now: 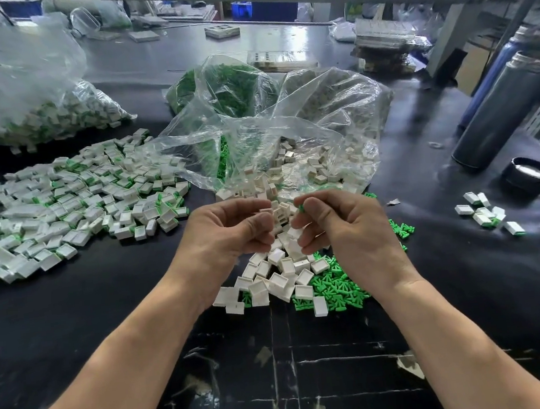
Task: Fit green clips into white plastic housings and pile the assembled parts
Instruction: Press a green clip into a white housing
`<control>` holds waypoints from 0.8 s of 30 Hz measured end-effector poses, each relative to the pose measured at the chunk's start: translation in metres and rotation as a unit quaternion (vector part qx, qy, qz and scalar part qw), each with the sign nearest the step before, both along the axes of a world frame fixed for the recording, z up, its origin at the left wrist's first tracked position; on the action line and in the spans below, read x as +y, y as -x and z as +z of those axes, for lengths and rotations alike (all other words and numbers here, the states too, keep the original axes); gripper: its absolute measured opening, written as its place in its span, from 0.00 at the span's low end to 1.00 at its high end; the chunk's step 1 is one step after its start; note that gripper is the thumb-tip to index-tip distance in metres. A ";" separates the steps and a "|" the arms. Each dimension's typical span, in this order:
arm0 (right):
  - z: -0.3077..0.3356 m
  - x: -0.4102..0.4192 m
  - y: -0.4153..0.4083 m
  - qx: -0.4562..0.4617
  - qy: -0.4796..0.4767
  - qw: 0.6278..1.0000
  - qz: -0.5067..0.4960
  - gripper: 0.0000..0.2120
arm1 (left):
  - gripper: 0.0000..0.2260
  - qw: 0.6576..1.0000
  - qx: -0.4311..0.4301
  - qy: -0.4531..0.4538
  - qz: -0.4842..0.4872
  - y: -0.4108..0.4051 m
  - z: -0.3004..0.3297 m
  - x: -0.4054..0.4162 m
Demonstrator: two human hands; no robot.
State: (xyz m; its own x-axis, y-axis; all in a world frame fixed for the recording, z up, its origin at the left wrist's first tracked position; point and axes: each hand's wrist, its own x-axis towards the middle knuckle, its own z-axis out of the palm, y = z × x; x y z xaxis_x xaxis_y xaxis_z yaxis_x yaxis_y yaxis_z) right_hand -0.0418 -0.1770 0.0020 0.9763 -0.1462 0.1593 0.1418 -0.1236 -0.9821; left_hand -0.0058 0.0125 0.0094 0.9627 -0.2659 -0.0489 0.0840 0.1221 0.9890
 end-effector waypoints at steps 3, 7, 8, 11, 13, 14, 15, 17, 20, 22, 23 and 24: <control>0.001 0.000 0.002 -0.002 0.011 1.000 0.000 0.07 | 0.09 1.000 -0.022 -0.017 -0.001 0.001 0.000 -0.001; 0.004 0.001 0.002 -0.004 -0.005 1.000 -0.007 0.05 | 0.11 0.999 -0.036 -0.025 -0.008 0.002 0.000 -0.002; 0.004 0.001 0.002 -0.007 -0.018 1.000 -0.004 0.05 | 0.11 0.999 -0.039 -0.025 -0.009 0.003 -0.001 -0.003; 0.005 0.003 0.001 -0.010 -0.055 0.998 0.016 0.04 | 0.07 0.998 -0.055 -0.028 -0.006 0.004 -0.001 -0.006; 0.005 0.005 0.002 -0.014 -0.055 0.998 0.029 0.07 | 0.06 0.996 -0.073 -0.040 -0.010 0.005 -0.001 -0.006; 0.004 0.006 0.002 -0.018 -0.046 0.998 0.033 0.09 | 0.06 0.996 -0.082 -0.046 -0.013 0.005 -0.001 -0.006; 0.003 0.007 0.002 -0.022 -0.034 0.999 0.037 0.10 | 0.05 0.995 -0.088 -0.050 -0.015 0.005 -0.002 -0.006; 0.003 0.008 0.003 -0.031 -0.008 0.999 0.041 0.12 | 0.05 0.994 -0.096 -0.060 -0.010 0.005 -0.002 -0.005; 0.003 0.006 0.004 -0.035 0.020 0.998 0.038 0.12 | 0.05 0.991 -0.110 -0.074 0.007 0.006 0.000 -0.005; 0.003 0.005 0.004 -0.028 0.027 0.999 0.025 0.11 | 0.05 0.988 -0.127 -0.092 0.014 0.006 0.000 -0.004; 0.003 0.004 0.005 -0.023 0.026 0.999 0.018 0.10 | 0.05 0.985 -0.135 -0.103 0.017 0.007 -0.001 -0.004; 0.004 0.003 0.004 -0.020 0.024 0.999 0.011 0.08 | 0.05 0.983 -0.142 -0.113 0.020 0.007 -0.001 -0.004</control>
